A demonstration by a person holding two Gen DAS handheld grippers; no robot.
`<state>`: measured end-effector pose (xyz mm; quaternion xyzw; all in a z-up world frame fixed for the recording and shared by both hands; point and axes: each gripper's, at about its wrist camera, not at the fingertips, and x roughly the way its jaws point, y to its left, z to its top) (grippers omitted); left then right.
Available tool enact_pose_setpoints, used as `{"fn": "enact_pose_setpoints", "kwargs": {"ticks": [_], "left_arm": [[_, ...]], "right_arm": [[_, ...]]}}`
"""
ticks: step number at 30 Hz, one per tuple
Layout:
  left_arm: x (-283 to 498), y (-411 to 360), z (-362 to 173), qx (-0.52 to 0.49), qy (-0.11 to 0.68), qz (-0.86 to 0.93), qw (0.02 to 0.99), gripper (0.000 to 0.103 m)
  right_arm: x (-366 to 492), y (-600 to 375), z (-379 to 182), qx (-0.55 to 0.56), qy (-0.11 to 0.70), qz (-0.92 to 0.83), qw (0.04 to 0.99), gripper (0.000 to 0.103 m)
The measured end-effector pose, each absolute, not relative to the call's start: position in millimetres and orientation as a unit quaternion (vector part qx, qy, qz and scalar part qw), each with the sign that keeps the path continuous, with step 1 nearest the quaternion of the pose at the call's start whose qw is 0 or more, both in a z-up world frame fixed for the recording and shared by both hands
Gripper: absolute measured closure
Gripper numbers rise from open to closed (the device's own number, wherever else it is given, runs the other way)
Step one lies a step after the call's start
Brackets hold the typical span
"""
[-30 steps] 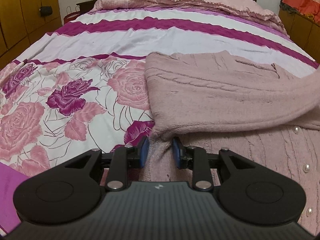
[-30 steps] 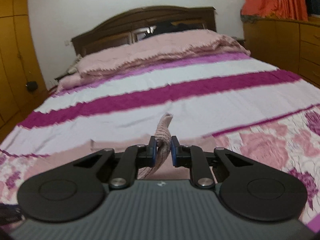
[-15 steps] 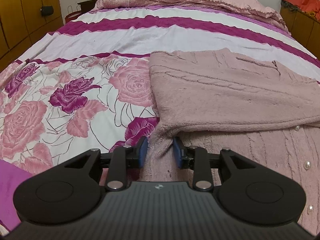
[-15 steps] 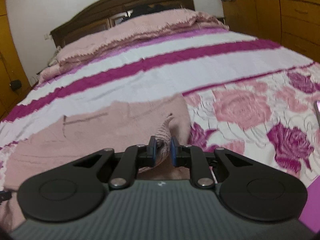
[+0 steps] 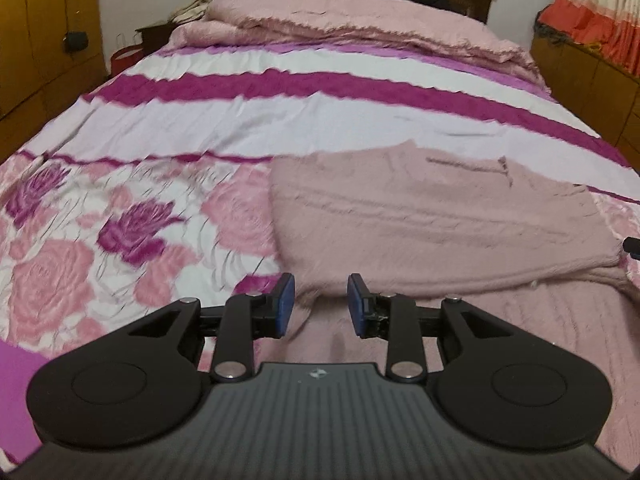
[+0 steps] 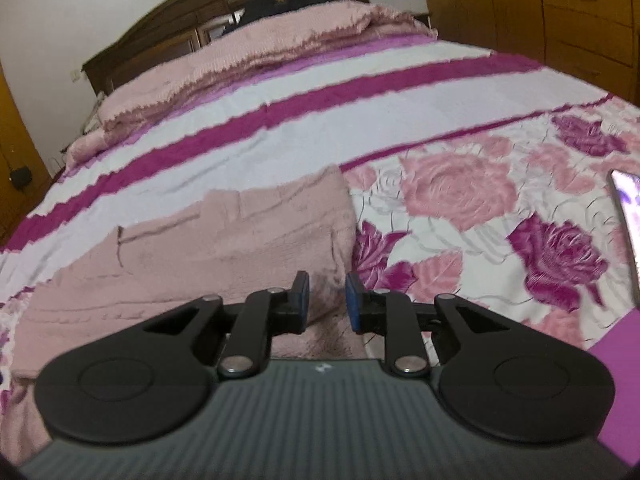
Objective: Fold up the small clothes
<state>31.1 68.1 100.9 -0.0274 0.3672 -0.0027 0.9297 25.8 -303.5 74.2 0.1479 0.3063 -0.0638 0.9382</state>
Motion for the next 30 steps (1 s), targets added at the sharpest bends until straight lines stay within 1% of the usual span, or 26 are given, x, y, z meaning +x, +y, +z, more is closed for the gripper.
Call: {"fn": "enact_pose_setpoints", "kwargs": {"ticks": [5, 9, 10, 12, 16, 20, 21, 22, 23, 24, 30], "left_arm": [[56.4, 55.1, 91.5, -0.01, 0.369, -0.006, 0.929, 0.067], [79.3, 52.5, 72.4, -0.002, 0.39, 0.001, 0.921, 0.067], [83.8, 52.3, 67.1, 0.004, 0.395, 0.004, 0.919, 0.067], [90.5, 52.0, 59.1, 0.013, 0.402, 0.004, 0.916, 0.067], [94.7, 51.8, 50.9, 0.027, 0.399, 0.006, 0.917, 0.067], [89.5, 51.5, 55.1, 0.031, 0.396, 0.006, 0.918, 0.067], [86.7, 52.4, 58.1, 0.029, 0.396, 0.006, 0.918, 0.067], [83.4, 52.3, 61.7, 0.028, 0.396, 0.007, 0.918, 0.067], [80.2, 52.4, 65.6, 0.027, 0.396, 0.008, 0.918, 0.066], [75.7, 52.6, 69.9, 0.027, 0.394, 0.008, 0.919, 0.066], [41.8, 52.3, 98.0, 0.024, 0.385, -0.008, 0.923, 0.066]], "right_arm": [[22.6, -299.6, 79.7, 0.148, 0.298, -0.027, 0.943, 0.079], [33.1, -293.2, 64.0, 0.126, 0.326, -0.008, 0.937, 0.08], [36.4, -291.9, 57.1, 0.117, 0.339, -0.013, 0.933, 0.082], [38.6, -291.3, 46.9, 0.111, 0.348, -0.012, 0.931, 0.082], [37.8, -293.3, 42.7, 0.12, 0.341, -0.008, 0.933, 0.082], [34.6, -288.5, 50.0, 0.111, 0.34, -0.013, 0.934, 0.08], [32.4, -287.8, 53.0, 0.11, 0.339, -0.014, 0.934, 0.074], [29.3, -286.9, 56.8, 0.112, 0.338, -0.012, 0.935, 0.061], [26.4, -286.9, 59.6, 0.114, 0.335, -0.01, 0.935, 0.051], [22.8, -285.8, 63.2, 0.115, 0.332, -0.007, 0.936, 0.05], [-3.1, -273.5, 90.6, 0.096, 0.321, 0.022, 0.942, 0.05]]}}
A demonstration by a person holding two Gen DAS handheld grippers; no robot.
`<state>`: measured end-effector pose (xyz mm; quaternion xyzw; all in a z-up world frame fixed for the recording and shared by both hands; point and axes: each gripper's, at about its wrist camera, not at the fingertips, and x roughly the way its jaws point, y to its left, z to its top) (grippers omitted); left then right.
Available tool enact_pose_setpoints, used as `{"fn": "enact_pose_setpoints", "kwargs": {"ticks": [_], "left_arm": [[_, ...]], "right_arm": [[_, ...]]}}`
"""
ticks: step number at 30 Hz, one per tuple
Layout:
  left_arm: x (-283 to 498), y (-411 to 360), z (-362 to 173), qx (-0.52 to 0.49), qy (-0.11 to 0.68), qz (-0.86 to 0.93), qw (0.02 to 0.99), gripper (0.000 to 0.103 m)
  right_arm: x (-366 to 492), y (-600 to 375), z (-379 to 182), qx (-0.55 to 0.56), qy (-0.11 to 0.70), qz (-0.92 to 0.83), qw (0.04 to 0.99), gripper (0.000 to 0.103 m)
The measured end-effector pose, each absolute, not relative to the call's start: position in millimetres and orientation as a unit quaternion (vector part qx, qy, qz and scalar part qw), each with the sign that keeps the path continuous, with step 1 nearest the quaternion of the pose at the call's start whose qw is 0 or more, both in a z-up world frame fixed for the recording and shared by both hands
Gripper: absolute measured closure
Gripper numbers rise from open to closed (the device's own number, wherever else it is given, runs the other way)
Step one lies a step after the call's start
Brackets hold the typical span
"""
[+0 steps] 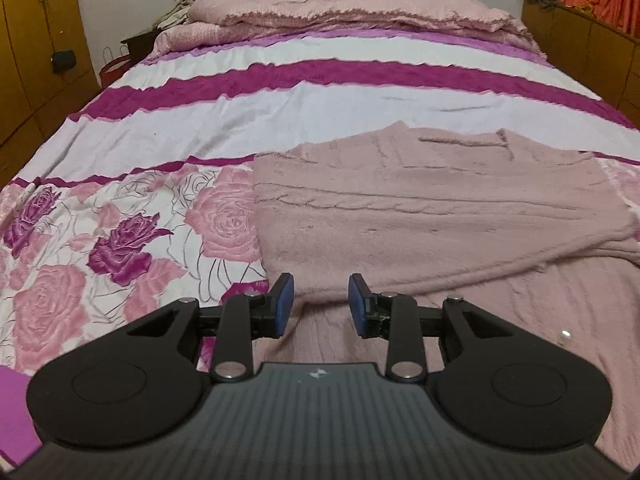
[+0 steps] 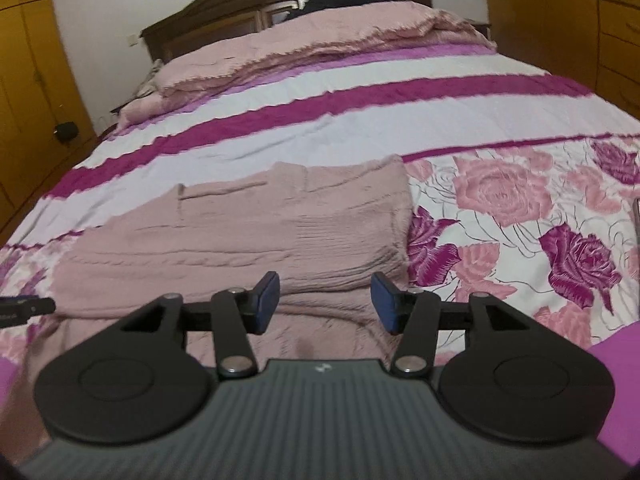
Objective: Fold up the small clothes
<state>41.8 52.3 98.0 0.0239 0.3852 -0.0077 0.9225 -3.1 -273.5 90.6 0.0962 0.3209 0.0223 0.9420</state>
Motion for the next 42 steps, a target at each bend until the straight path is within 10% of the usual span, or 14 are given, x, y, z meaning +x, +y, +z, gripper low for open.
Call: {"fn": "enact_pose_setpoints", "kwargs": {"ticks": [22, 42], "left_arm": [[-90.8, 88.6, 189.7, 0.082, 0.356, -0.002, 0.931, 0.057], [-178.4, 23.2, 108.8, 0.097, 0.414, -0.147, 0.893, 0.054]], "right_arm": [[-119.0, -233.2, 133.0, 0.024, 0.317, 0.137, 0.938, 0.05], [-177.3, -207.6, 96.8, -0.12, 0.399, 0.215, 0.883, 0.05]]}}
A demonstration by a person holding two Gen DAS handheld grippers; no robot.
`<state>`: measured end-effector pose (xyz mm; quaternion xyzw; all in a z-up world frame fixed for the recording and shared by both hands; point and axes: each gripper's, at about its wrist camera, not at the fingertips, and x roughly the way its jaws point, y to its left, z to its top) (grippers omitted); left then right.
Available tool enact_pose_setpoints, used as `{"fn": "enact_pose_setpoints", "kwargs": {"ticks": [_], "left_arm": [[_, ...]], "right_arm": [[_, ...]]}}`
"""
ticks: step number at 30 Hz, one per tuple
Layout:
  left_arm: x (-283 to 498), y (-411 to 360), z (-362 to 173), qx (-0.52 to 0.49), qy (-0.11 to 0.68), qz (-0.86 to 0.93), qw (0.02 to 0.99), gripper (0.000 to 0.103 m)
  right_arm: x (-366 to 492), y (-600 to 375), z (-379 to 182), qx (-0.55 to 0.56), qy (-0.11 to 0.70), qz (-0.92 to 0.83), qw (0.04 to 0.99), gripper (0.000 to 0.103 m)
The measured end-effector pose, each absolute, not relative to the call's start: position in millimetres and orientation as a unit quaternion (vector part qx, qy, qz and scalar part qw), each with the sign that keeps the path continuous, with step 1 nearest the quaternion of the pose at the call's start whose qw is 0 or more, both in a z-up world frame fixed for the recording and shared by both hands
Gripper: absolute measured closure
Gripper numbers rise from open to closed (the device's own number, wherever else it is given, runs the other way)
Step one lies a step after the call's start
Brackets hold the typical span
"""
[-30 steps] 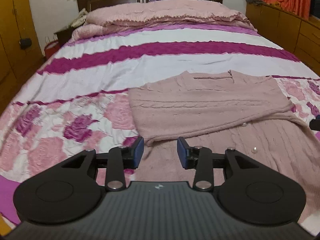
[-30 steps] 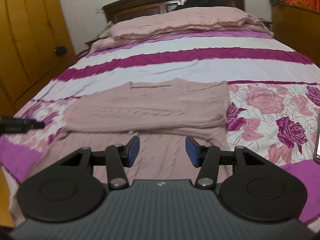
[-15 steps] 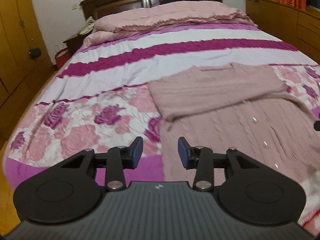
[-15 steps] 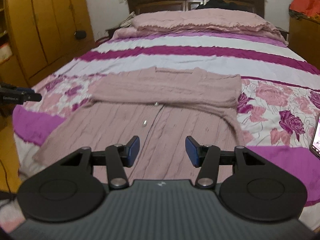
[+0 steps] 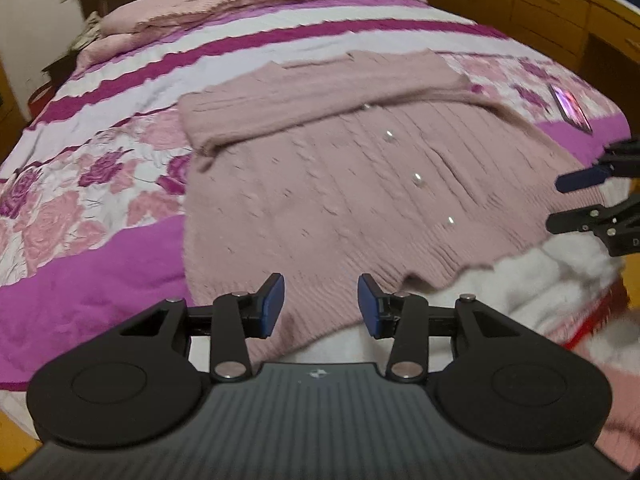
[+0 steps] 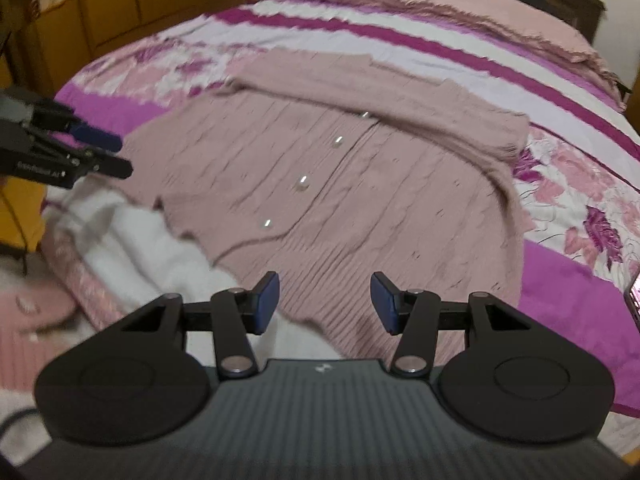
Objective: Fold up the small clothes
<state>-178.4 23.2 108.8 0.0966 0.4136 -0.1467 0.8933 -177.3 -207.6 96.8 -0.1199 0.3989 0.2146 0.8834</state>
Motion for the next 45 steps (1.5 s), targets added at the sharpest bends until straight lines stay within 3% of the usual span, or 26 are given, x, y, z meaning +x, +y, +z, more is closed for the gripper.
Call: {"fn": "enact_pose_setpoints", "kwargs": {"ticks": [9, 17, 25, 36, 42, 45], "left_arm": [[-176.1, 6.4, 84.8, 0.141, 0.44, -0.184, 0.868, 0.049], [-164.4, -6.6, 63.3, 0.215, 0.427, -0.158, 0.864, 0.031], [-146.6, -3.1, 64.3, 0.21, 0.421, -0.146, 0.87, 0.027], [-136.8, 20.0, 62.6, 0.197, 0.435, -0.122, 0.87, 0.027], [-146.6, 11.0, 55.5, 0.254, 0.427, -0.143, 0.856, 0.027], [-144.5, 12.3, 54.0, 0.256, 0.428, -0.146, 0.854, 0.027]], "right_arm": [[-183.6, -188.0, 73.9, -0.225, 0.414, 0.214, 0.856, 0.05], [-174.0, -185.0, 63.2, -0.259, 0.385, 0.178, 0.868, 0.05], [-165.5, -189.5, 59.1, -0.293, 0.365, 0.139, 0.873, 0.05], [-147.3, -209.4, 62.0, -0.213, 0.377, 0.113, 0.894, 0.05], [-130.4, -222.3, 67.2, -0.125, 0.389, 0.1, 0.907, 0.05], [-131.8, -221.1, 66.1, -0.136, 0.391, 0.108, 0.904, 0.05]]}}
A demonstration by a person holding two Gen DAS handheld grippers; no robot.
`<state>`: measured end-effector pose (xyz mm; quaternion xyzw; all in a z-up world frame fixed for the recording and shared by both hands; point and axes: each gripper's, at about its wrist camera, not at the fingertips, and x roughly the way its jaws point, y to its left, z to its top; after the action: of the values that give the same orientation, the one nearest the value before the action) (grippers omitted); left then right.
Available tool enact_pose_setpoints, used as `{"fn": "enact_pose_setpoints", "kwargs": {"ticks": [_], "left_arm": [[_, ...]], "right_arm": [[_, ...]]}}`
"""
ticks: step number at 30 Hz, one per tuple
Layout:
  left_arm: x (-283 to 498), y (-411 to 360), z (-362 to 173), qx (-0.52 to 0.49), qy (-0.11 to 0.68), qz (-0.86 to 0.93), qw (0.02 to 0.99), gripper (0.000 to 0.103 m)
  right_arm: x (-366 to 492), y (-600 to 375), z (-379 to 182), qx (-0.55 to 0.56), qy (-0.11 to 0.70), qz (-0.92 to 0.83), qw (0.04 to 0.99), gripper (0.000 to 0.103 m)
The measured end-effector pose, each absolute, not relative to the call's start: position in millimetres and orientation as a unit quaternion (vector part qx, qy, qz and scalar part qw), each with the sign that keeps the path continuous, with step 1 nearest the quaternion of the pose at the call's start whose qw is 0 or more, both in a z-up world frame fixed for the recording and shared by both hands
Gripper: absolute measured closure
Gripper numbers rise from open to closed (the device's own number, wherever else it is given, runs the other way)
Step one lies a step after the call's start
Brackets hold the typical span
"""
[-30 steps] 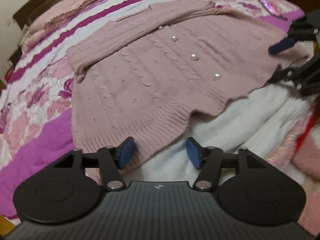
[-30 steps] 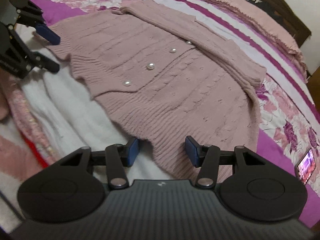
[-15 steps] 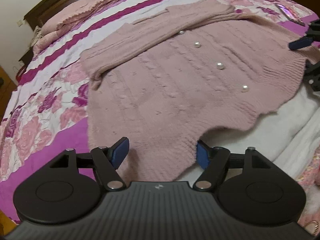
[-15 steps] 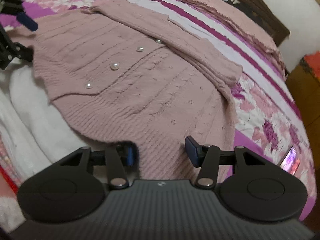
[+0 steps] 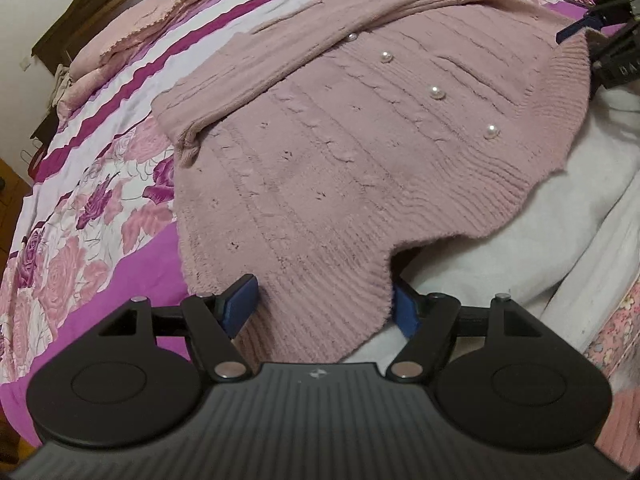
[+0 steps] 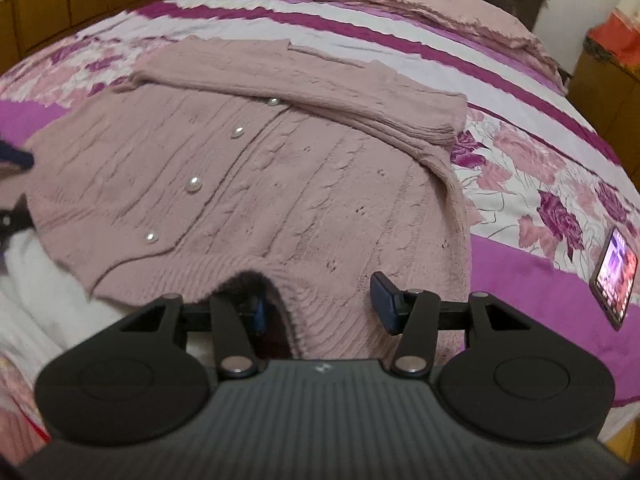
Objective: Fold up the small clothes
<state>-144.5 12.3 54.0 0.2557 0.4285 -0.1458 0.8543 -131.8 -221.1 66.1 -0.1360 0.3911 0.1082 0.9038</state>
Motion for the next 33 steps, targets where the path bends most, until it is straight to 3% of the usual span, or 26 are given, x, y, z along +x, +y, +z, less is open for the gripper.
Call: {"fn": "enact_pose_setpoints", "kwargs": {"ticks": [7, 16, 19, 21, 22, 23, 25, 33], "left_arm": [[-138.6, 6.7, 37.4, 0.26, 0.406, -0.133, 0.866, 0.026], [-140.2, 10.9, 29.3, 0.234, 0.37, -0.115, 0.892, 0.027], [-144.4, 8.4, 31.3, 0.238, 0.357, -0.121, 0.895, 0.043], [-144.9, 5.7, 32.5, 0.235, 0.356, -0.13, 0.895, 0.06], [-144.3, 4.1, 33.3, 0.232, 0.356, -0.135, 0.895, 0.072], [-143.7, 3.2, 34.5, 0.229, 0.355, -0.135, 0.896, 0.079], [-142.6, 2.8, 39.4, 0.218, 0.348, -0.133, 0.902, 0.087], [-140.0, 9.8, 81.1, 0.16, 0.297, -0.109, 0.935, 0.092]], "right_arm": [[-149.1, -209.2, 53.1, -0.214, 0.38, 0.13, 0.89, 0.05], [-152.9, -210.0, 43.2, -0.221, 0.359, 0.132, 0.897, 0.047], [-156.3, -211.0, 45.2, -0.227, 0.344, 0.137, 0.901, 0.048], [-157.6, -211.0, 46.4, -0.23, 0.339, 0.144, 0.901, 0.059], [-157.9, -210.7, 47.2, -0.231, 0.338, 0.146, 0.901, 0.075], [-158.2, -210.5, 48.7, -0.232, 0.334, 0.147, 0.902, 0.083], [-158.5, -210.7, 53.9, -0.223, 0.325, 0.151, 0.907, 0.091], [-154.3, -215.5, 82.1, -0.191, 0.275, 0.136, 0.933, 0.095]]}}
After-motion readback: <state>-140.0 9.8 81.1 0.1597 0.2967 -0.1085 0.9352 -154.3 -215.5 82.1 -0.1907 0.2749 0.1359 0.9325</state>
